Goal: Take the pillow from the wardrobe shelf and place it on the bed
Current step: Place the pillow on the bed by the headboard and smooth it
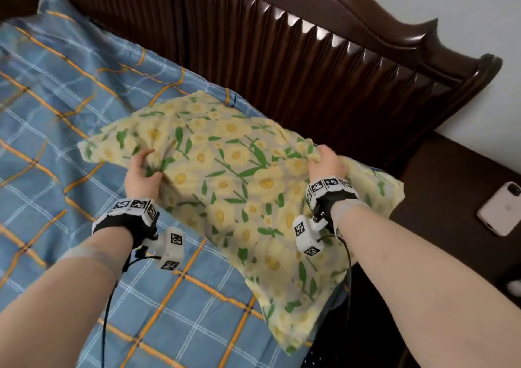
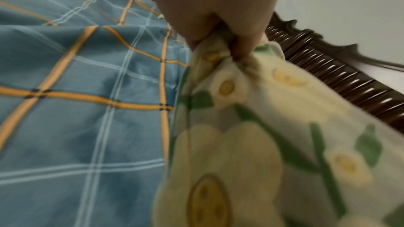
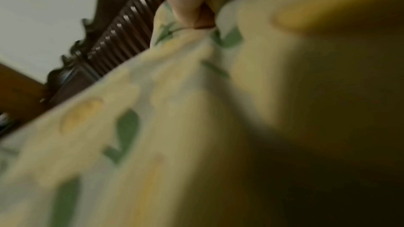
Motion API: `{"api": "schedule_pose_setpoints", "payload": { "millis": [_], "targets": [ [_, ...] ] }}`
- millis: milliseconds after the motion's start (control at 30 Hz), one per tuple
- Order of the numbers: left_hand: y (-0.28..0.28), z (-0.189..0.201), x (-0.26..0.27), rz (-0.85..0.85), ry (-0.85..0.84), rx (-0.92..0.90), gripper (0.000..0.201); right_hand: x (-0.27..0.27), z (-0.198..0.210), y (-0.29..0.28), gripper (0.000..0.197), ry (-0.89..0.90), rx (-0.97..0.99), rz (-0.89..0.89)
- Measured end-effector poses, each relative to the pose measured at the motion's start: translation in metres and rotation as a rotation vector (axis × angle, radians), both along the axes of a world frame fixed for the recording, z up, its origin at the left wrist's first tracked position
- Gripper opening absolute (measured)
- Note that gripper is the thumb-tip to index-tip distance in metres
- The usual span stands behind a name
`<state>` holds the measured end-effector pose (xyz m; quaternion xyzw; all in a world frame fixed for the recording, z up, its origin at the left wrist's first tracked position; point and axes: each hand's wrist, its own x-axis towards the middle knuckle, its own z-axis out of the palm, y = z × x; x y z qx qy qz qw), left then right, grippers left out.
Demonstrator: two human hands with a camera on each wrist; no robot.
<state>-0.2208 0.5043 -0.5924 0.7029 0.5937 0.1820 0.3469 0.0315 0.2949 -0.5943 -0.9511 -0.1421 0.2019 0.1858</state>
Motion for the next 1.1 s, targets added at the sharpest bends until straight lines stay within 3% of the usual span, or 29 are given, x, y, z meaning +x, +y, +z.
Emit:
{"api": "schedule_pose_setpoints", "payload": {
  "millis": [67,200,267,367,400,467,533,567,766,800,866,933,1000,1100],
  "targets": [
    [0.002,0.013,0.009,0.026,-0.063,0.078,0.051,0.01,0.02,0.008,0.036,-0.127,0.076,0.042],
    [0.004,0.01,0.019,0.05,-0.151,0.072,0.052,0.035,0.035,0.02,0.038,-0.214,0.096,0.079],
    [0.003,-0.003,0.019,0.033,-0.088,0.038,0.057,0.04,0.025,0.019,0.044,-0.205,0.034,0.08],
    [-0.004,-0.022,0.024,0.058,0.141,-0.076,0.075,0.035,-0.002,0.005,0.072,-0.095,-0.039,0.093],
    [-0.009,-0.025,0.029,0.01,0.239,-0.071,0.084,0.032,-0.01,0.001,0.082,-0.044,-0.055,0.11],
    [-0.021,-0.032,0.049,-0.295,0.391,-0.023,0.096,0.023,-0.025,-0.007,0.088,0.048,-0.111,0.138],
    [-0.035,-0.045,0.076,-0.653,0.476,-0.011,0.096,0.02,-0.039,-0.012,0.084,0.123,-0.179,0.165],
    [-0.042,-0.05,0.089,-0.752,0.516,-0.044,0.094,0.02,-0.045,-0.015,0.082,0.158,-0.215,0.177],
    [-0.035,-0.089,0.125,-0.902,0.84,-0.286,0.091,0.041,-0.07,-0.019,0.083,0.345,-0.367,0.193],
    [-0.025,-0.084,0.124,-0.9,0.811,-0.317,0.084,0.04,-0.069,-0.016,0.084,0.359,-0.378,0.202],
    [-0.01,-0.065,0.128,-0.773,0.552,-0.342,0.06,0.044,-0.063,-0.01,0.085,0.37,-0.402,0.201],
    [-0.001,-0.046,0.132,-0.665,0.378,-0.081,0.053,0.041,-0.052,0.0,0.087,0.297,-0.403,0.215],
    [-0.005,-0.04,0.141,-0.826,0.442,0.212,0.058,0.033,-0.046,0.013,0.085,0.183,-0.33,0.27],
    [-0.037,-0.05,0.154,-1.16,0.707,0.184,0.07,0.011,-0.038,0.032,0.089,0.183,-0.274,0.393]
  ]
}}
